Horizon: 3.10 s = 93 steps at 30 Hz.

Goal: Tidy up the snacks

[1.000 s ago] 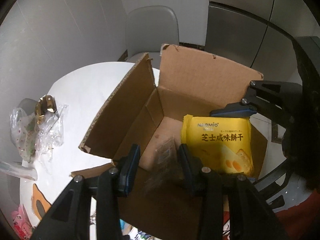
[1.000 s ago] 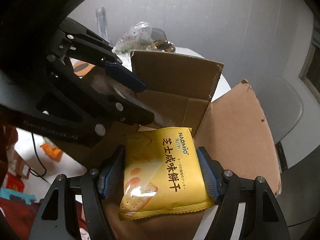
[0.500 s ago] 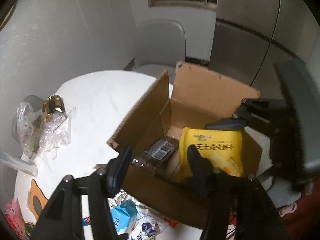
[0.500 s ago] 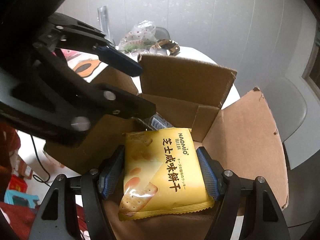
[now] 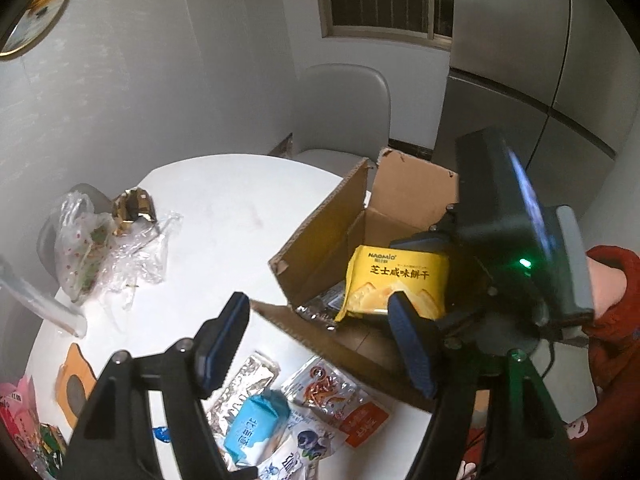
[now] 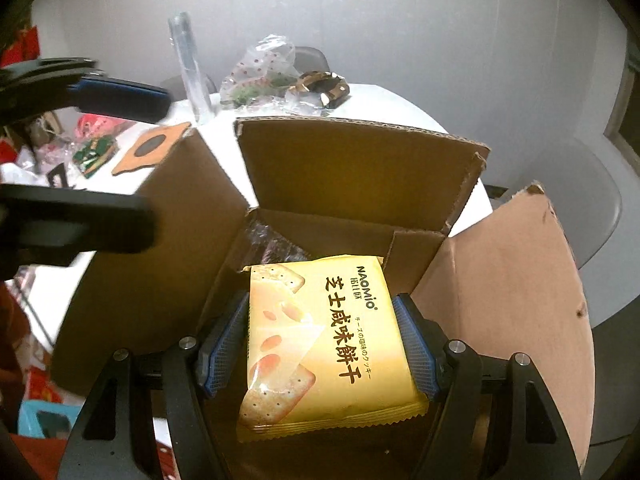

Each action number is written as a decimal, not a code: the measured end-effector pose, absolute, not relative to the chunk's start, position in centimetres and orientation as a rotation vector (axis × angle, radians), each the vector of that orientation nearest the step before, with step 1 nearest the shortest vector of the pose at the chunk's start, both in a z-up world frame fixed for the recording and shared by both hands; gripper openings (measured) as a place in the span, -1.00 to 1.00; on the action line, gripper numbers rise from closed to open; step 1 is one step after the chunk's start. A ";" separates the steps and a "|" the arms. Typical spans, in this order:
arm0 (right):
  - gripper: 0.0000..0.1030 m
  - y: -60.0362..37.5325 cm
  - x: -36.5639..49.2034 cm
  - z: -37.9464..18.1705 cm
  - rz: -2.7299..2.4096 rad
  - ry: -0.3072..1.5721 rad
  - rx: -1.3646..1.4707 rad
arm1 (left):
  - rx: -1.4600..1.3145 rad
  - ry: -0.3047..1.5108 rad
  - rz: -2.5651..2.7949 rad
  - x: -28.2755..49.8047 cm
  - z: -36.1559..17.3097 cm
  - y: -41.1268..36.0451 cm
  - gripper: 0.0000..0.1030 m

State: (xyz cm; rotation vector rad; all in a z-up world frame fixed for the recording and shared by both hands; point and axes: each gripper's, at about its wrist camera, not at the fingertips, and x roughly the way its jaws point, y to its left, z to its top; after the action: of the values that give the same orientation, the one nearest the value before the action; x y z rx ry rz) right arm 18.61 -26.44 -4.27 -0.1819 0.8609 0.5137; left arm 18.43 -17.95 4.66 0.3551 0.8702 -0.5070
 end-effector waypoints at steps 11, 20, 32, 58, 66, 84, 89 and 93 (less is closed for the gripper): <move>0.33 -26.4 17.7 -4.3 0.487 0.889 -0.196 | 0.298 0.764 -0.448 15.0 6.0 -14.5 0.55; 0.33 -24.8 11.2 0.9 0.519 0.683 -0.195 | 0.233 0.648 -0.338 8.6 7.9 -8.3 0.54; 0.50 -14.9 2.2 0.4 0.794 0.596 -0.254 | 0.143 0.624 -0.191 1.4 3.2 0.0 0.54; 1.00 -10.2 9.4 -12.9 0.715 0.768 -0.121 | -0.171 0.789 -0.077 3.6 -10.7 5.7 0.54; 1.00 -9.6 10.1 -13.0 0.666 0.914 -0.013 | -0.190 0.783 -0.058 3.7 -10.7 6.3 0.54; 0.97 -8.3 10.2 -14.6 0.624 0.877 0.076 | -0.219 0.790 -0.053 3.8 -11.2 6.8 0.54; 0.99 -8.4 10.7 -14.1 0.606 0.923 0.159 | -0.229 0.784 -0.047 3.5 -10.9 7.1 0.54; 0.99 -8.7 11.2 -13.6 0.609 0.935 0.218 | -0.243 0.772 -0.036 3.4 -10.5 7.7 0.54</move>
State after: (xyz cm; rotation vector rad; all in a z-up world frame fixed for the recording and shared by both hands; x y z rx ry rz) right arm 11.16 -8.72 -13.60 0.2178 0.9346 0.6087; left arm 3.41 7.73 -10.55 -0.2429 0.7724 -0.0357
